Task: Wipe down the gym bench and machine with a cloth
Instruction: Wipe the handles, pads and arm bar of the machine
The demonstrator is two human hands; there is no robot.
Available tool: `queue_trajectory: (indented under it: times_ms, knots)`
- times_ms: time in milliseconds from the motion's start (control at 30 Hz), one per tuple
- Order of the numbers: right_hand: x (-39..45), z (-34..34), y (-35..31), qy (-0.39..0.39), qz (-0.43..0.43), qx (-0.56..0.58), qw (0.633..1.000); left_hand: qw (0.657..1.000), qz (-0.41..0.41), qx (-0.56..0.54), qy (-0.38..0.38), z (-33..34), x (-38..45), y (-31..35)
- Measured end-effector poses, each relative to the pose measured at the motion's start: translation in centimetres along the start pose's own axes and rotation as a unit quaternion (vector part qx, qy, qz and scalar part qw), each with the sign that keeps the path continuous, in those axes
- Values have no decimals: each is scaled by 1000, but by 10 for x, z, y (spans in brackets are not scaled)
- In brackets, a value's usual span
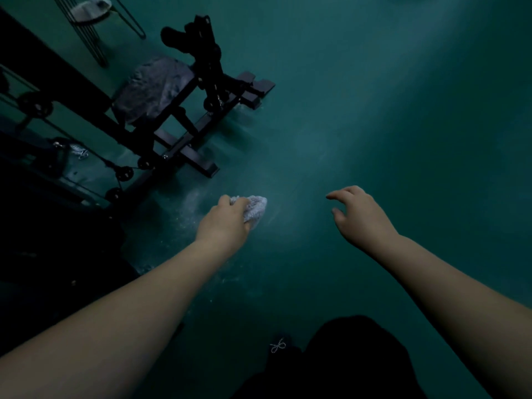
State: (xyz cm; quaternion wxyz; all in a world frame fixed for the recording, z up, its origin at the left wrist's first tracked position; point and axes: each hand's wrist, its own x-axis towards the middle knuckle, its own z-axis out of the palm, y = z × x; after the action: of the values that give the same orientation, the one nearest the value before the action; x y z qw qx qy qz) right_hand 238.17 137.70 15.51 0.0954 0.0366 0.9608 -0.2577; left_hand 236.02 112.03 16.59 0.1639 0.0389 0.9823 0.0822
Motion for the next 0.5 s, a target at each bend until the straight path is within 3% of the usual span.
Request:
queue_trajectory:
  times_ms: [200, 500]
  knots:
    - [92, -32, 38, -5, -3, -2, 1000, 1000, 4, -10, 7, -13, 90, 52]
    - [265, -113, 104, -46, -49, -34, 997, 995, -86, -44, 37, -42, 241, 121]
